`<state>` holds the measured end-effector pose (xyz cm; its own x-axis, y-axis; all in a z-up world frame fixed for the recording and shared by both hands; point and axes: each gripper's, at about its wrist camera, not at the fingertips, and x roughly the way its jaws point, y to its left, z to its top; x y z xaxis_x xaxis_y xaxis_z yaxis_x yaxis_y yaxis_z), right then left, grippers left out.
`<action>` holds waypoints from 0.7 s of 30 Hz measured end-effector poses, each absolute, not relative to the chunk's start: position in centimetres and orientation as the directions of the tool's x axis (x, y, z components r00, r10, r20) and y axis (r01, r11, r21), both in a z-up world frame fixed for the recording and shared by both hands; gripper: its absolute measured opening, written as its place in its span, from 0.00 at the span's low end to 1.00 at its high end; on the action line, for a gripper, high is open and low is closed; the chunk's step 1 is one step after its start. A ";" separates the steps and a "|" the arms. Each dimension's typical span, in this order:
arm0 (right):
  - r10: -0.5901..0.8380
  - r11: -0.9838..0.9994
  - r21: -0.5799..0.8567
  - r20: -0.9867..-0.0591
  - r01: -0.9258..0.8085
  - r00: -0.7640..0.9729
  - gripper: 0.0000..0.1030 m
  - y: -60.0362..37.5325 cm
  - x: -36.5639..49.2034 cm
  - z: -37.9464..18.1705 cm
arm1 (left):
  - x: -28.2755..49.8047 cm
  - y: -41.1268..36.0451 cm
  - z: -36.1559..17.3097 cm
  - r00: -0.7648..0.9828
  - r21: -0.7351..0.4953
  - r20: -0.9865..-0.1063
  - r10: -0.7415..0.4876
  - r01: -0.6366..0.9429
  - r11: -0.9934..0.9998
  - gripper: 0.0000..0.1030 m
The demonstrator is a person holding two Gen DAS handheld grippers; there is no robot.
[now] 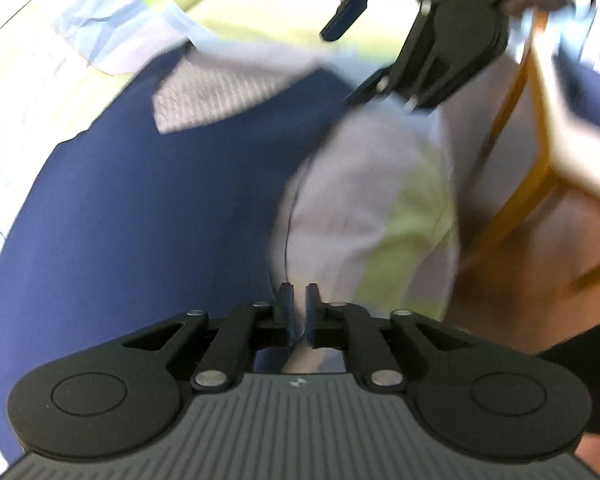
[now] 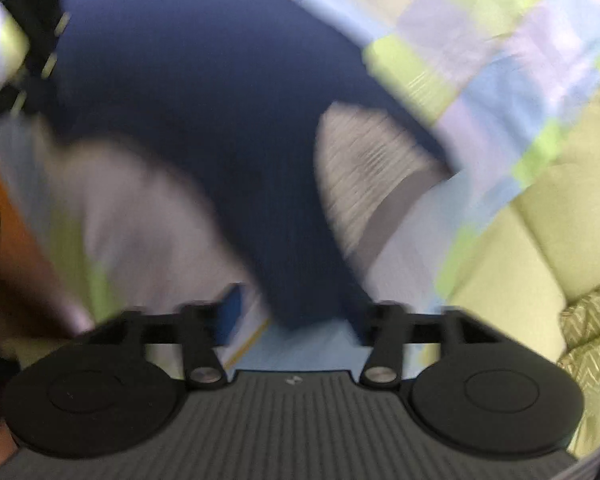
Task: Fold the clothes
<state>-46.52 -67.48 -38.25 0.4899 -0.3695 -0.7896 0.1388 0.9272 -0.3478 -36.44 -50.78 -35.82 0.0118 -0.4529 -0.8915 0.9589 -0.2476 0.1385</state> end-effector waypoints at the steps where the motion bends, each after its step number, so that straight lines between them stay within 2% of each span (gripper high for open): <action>1: -0.369 0.929 -0.332 -0.778 0.166 0.509 0.57 -67.7 -46.3 -37.5 | -35.8 -50.9 -35.0 0.011 0.130 -0.886 -0.464 0.965 -0.225 0.23; 2: -0.372 0.928 -0.306 -0.755 0.211 0.540 0.55 -68.5 -45.7 -36.4 | -34.5 -51.5 -34.5 0.037 0.141 -0.880 -0.473 0.972 -0.186 0.23; 4: -0.388 0.922 -0.302 -0.740 0.244 0.550 0.43 -70.1 -44.1 -36.1 | -32.1 -53.4 -34.9 0.095 0.167 -0.879 -0.468 0.979 -0.114 0.22; 5: -0.400 0.916 -0.319 -0.740 0.241 0.541 0.25 -71.1 -43.1 -36.5 | -31.1 -54.5 -35.2 0.124 0.185 -0.876 -0.465 0.979 -0.086 0.22; 6: -0.418 0.908 -0.345 -0.738 0.236 0.529 0.20 -72.1 -42.1 -37.1 | -30.3 -55.5 -35.6 0.150 0.201 -0.873 -0.463 0.977 -0.063 0.22; 8: -0.453 0.891 -0.388 -0.722 0.236 0.523 0.20 -75.0 -40.1 -38.7 | -28.3 -59.5 -36.4 0.178 0.221 -0.849 -0.498 0.975 -0.027 0.22; 11: -0.466 0.883 -0.411 -0.696 0.229 0.547 0.21 -78.1 -38.7 -39.7 | -27.3 -64.6 -37.5 0.138 0.186 -0.819 -0.557 0.982 -0.030 0.34; 12: -0.472 0.877 -0.428 -0.682 0.217 0.559 0.24 -78.9 -38.3 -40.0 | -27.2 -66.0 -37.9 0.128 0.179 -0.809 -0.573 0.983 -0.033 0.39; 15: -0.461 0.871 -0.467 -0.678 0.149 0.573 0.27 -81.3 -36.9 -41.3 | -28.3 -72.0 -40.4 0.147 0.207 -0.804 -0.576 0.977 -0.041 0.39; 21: -0.402 0.852 -0.520 -0.718 -0.054 0.568 0.27 -84.1 -34.7 -43.7 | -29.2 -75.9 -42.6 0.229 0.291 -0.800 -0.555 0.956 -0.025 0.39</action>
<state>-34.75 -84.12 -43.73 0.5685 -0.4021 -0.7177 -0.0539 0.8523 -0.5202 -29.17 -75.86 -42.59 0.2290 -0.5549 -0.7998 0.9564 -0.0247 0.2910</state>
